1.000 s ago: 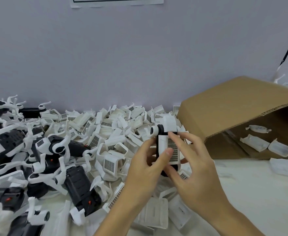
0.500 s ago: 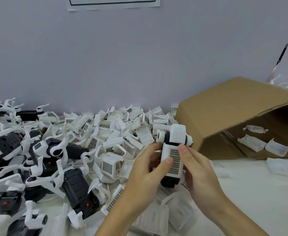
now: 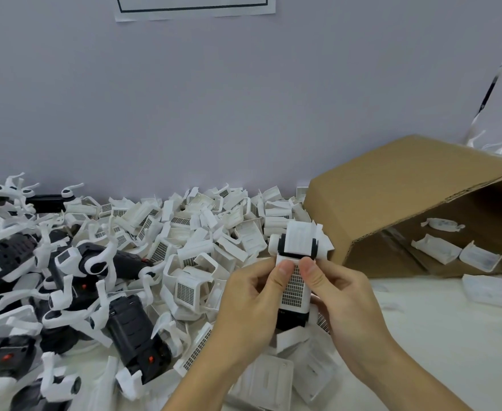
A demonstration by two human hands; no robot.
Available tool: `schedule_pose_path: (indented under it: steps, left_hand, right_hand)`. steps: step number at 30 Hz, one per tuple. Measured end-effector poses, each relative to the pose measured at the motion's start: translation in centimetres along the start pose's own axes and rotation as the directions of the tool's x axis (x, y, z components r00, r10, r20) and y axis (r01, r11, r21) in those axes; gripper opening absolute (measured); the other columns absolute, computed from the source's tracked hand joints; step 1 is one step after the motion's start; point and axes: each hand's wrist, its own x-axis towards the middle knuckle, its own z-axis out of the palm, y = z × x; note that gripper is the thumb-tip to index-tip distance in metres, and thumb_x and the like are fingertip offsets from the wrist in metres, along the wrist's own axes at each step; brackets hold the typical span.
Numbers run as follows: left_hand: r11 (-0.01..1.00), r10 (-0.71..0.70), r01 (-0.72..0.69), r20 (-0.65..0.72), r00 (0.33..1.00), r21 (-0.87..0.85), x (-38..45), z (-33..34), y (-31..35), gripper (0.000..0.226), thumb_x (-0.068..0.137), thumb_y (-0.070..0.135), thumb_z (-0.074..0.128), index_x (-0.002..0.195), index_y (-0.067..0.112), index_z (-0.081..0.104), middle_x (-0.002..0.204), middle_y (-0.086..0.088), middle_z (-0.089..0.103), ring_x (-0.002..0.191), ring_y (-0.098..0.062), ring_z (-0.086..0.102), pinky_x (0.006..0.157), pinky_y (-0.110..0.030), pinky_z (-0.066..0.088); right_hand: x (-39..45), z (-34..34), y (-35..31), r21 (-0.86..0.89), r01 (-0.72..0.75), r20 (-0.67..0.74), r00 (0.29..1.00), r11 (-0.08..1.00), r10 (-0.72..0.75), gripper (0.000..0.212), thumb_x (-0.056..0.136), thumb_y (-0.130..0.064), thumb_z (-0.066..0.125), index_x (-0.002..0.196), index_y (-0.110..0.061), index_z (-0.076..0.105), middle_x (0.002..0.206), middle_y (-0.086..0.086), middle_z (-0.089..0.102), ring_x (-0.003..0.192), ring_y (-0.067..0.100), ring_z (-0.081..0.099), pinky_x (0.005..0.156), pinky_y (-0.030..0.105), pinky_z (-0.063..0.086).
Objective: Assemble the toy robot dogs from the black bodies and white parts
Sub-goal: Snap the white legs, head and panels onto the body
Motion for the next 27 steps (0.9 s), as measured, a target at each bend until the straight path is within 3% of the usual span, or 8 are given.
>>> schedule_pose_path:
  steps: [2,7,10,13,16,19,23,27]
  left_hand:
    - [1.000,0.002,-0.002,0.006,1.000,0.003,0.0,0.0,0.0,0.032,0.088,0.041,0.057,0.085,0.017,0.079,0.080,-0.016,0.073,0.071,-0.013,0.067,0.064,-0.028,0.053]
    - [0.995,-0.075,0.074,-0.009,0.997,-0.060,0.1,0.2,-0.3,0.037,0.084,0.045,0.058,0.091,0.014,0.078,0.083,-0.012,0.076,0.075,-0.018,0.072,0.070,-0.041,0.060]
    - [0.988,-0.110,0.103,-0.057,0.992,-0.118,0.3,-0.2,-0.4,0.042,0.085,0.046,0.057,0.094,0.011,0.078,0.087,-0.011,0.078,0.078,-0.017,0.074,0.066,-0.025,0.059]
    - [0.951,-0.197,0.191,0.000,0.980,-0.242,0.3,-0.5,-0.4,0.033,0.089,0.037,0.061,0.103,0.013,0.078,0.100,-0.013,0.078,0.092,-0.026,0.076,0.068,-0.031,0.062]
    - [0.981,-0.169,0.167,-0.011,0.986,-0.104,0.2,-0.6,-0.6,0.020,0.098,0.013,0.060,0.115,0.014,0.072,0.106,-0.001,0.079,0.100,-0.017,0.075,0.075,-0.030,0.062]
    - [0.992,-0.125,0.126,-0.036,0.991,0.014,0.1,-0.5,-0.6,0.022,0.101,0.007,0.057,0.110,0.020,0.072,0.101,0.006,0.079,0.098,-0.013,0.075,0.083,-0.033,0.061]
    - [0.998,-0.056,0.057,-0.043,0.997,0.036,0.1,-0.5,-0.2,0.028,0.098,-0.003,0.057,0.102,0.021,0.072,0.096,0.008,0.079,0.092,-0.006,0.075,0.071,-0.015,0.056]
    - [0.998,-0.055,0.055,-0.037,0.998,0.004,0.1,-0.5,-0.1,0.027,0.098,-0.002,0.059,0.102,0.020,0.073,0.095,0.009,0.079,0.090,-0.004,0.075,0.067,-0.013,0.056]
  right_hand:
    - [0.0,0.0,0.0,0.003,0.005,-0.002,1.000,1.000,-0.005,0.038,0.074,-0.044,0.070,0.098,-0.018,0.082,0.101,0.014,0.078,0.098,0.029,0.075,0.082,0.038,0.063]
    - [0.1,0.0,0.3,-0.055,0.016,0.017,1.000,0.998,-0.015,0.037,0.080,-0.050,0.064,0.100,-0.025,0.081,0.101,0.009,0.078,0.099,0.025,0.075,0.084,0.038,0.062]
    - [0.1,-0.1,0.3,-0.090,0.040,0.083,0.996,0.995,-0.033,0.030,0.086,-0.041,0.064,0.107,-0.026,0.079,0.107,0.004,0.078,0.103,0.020,0.074,0.083,0.025,0.059]
    - [0.2,-0.3,0.4,-0.168,0.082,0.087,0.994,0.982,-0.068,0.026,0.089,-0.035,0.062,0.108,-0.028,0.079,0.107,-0.004,0.078,0.104,0.012,0.073,0.083,0.018,0.056]
    - [0.2,-0.3,0.7,-0.210,0.115,0.074,0.992,0.971,-0.102,0.024,0.089,-0.037,0.059,0.104,-0.032,0.078,0.105,-0.010,0.078,0.101,0.007,0.073,0.081,0.014,0.054]
    - [0.3,-0.3,0.8,-0.267,0.149,0.078,0.988,0.952,-0.133,0.020,0.088,-0.038,0.060,0.101,-0.036,0.075,0.101,-0.016,0.078,0.097,0.000,0.072,0.077,0.010,0.053]
    - [0.4,-0.4,1.1,-0.305,0.194,0.069,0.981,0.932,-0.181,0.023,0.086,-0.041,0.059,0.103,-0.035,0.072,0.099,-0.018,0.077,0.095,-0.001,0.072,0.076,0.009,0.053]
    - [0.4,-0.5,1.2,-0.251,0.199,0.106,0.978,0.947,-0.178,0.026,0.091,-0.036,0.056,0.110,-0.029,0.072,0.104,-0.014,0.077,0.098,0.002,0.072,0.076,0.011,0.054]
